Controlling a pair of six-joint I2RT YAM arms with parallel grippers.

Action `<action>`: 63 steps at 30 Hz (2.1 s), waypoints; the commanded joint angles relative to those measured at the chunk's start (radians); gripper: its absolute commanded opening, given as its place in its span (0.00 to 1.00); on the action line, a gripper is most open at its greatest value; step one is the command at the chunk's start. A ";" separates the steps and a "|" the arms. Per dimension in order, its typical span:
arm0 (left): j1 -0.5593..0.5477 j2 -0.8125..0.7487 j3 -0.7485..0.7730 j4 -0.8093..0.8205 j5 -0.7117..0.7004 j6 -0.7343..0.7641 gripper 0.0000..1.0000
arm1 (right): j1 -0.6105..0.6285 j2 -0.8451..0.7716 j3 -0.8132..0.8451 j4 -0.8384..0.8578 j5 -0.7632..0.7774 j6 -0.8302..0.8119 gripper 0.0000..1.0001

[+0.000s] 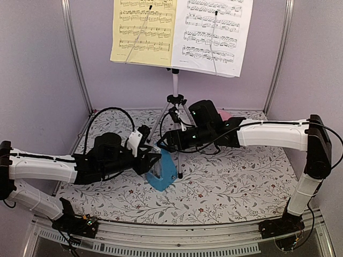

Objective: Set up the instrument practice props

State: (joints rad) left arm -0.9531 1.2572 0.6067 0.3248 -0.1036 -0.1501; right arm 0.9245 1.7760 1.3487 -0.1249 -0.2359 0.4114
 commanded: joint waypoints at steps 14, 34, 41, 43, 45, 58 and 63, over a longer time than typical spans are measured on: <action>0.027 0.039 0.029 0.062 0.012 -0.014 0.46 | 0.008 0.027 0.010 -0.081 0.036 -0.032 0.84; 0.020 -0.070 -0.066 0.028 0.046 -0.031 0.26 | 0.025 0.064 -0.048 -0.133 0.087 -0.075 0.82; 0.010 -0.081 -0.068 0.033 0.048 -0.023 0.25 | 0.025 0.084 -0.112 -0.139 0.122 -0.088 0.81; 0.008 -0.084 -0.067 0.032 0.046 -0.018 0.25 | 0.024 0.086 -0.129 -0.136 0.128 -0.091 0.81; 0.007 -0.087 -0.062 0.030 0.043 -0.015 0.24 | 0.025 0.088 -0.131 -0.136 0.134 -0.094 0.81; -0.009 -0.082 -0.052 0.045 0.089 0.000 0.24 | 0.012 0.077 -0.217 -0.142 0.170 -0.070 0.80; -0.014 -0.075 -0.052 0.051 0.096 -0.001 0.22 | 0.005 0.060 -0.247 -0.144 0.177 -0.074 0.80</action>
State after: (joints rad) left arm -0.9478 1.1954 0.5503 0.3466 -0.0708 -0.1421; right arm 0.9489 1.7515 1.2095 0.0700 -0.1913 0.3855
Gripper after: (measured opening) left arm 0.437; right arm 0.798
